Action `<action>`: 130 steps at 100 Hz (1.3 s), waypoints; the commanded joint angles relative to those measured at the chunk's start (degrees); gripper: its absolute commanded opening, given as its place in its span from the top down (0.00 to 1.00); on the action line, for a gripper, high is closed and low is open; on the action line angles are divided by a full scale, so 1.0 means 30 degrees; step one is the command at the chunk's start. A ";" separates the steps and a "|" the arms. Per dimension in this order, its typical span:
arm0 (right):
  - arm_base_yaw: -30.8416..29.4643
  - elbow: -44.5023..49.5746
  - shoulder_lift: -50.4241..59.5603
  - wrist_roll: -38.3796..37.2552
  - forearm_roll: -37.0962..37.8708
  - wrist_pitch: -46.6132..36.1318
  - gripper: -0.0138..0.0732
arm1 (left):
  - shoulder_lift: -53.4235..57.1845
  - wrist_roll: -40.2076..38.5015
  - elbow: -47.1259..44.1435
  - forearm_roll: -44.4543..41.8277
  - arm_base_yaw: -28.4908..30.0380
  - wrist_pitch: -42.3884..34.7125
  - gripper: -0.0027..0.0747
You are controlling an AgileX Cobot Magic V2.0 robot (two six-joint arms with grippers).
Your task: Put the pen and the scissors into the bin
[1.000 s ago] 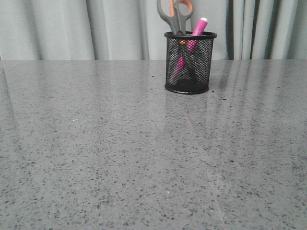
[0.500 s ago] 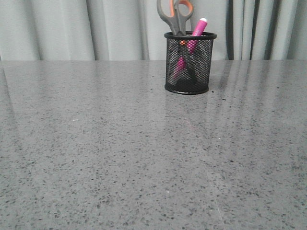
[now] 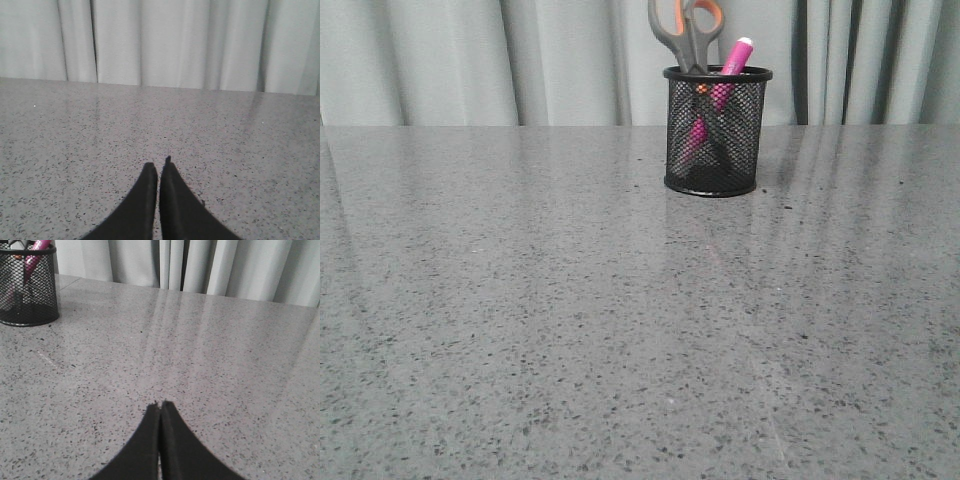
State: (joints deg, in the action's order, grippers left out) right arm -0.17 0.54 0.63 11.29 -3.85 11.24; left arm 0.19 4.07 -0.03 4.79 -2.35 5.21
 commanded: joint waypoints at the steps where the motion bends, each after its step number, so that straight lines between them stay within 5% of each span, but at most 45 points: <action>1: -0.0136 0.0274 0.0350 0.0005 0.0155 -0.1252 0.93 | 0.0629 -0.0132 -0.0870 0.0146 -0.0067 -0.1435 0.99; 130: -0.0136 0.0274 0.0350 -0.1305 0.0540 -0.2309 0.93 | 0.0629 -0.0132 -0.0870 0.0146 -0.0067 -0.1435 0.99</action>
State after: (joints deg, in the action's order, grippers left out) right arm -0.17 0.54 0.63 7.46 -2.85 9.33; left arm 0.19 4.07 -0.03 4.79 -2.35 5.21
